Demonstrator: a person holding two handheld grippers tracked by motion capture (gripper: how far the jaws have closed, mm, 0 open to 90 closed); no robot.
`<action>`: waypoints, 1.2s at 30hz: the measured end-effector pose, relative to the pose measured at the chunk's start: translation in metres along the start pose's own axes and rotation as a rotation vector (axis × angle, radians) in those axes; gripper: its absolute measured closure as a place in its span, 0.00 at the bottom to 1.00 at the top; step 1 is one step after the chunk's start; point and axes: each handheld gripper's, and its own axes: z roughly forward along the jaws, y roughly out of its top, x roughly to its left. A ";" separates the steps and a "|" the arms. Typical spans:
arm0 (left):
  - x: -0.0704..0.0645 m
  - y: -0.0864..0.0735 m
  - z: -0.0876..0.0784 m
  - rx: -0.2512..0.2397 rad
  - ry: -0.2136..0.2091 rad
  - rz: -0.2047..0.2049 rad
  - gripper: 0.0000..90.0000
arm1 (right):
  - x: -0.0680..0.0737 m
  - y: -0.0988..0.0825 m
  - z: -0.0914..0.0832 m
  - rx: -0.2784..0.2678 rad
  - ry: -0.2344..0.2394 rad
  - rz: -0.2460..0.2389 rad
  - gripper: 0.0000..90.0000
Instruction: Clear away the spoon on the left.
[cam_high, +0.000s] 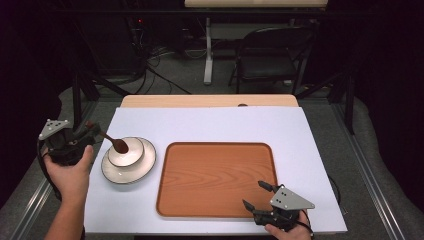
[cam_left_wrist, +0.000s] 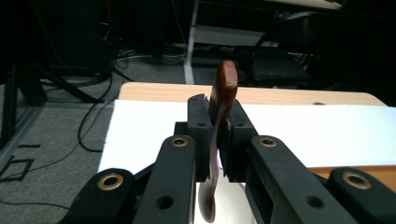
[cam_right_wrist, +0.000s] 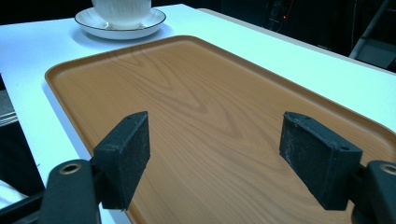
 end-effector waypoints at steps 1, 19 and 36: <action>0.000 0.000 0.000 0.000 0.000 0.000 0.93 | 0.000 0.000 0.000 0.000 0.000 0.000 0.27; -0.056 0.009 0.001 0.088 -0.193 0.135 0.93 | -0.001 0.000 -0.001 -0.001 -0.002 -0.008 0.27; -0.097 -0.001 0.014 0.194 -0.353 0.198 0.93 | -0.001 0.000 -0.001 0.001 -0.002 -0.010 0.27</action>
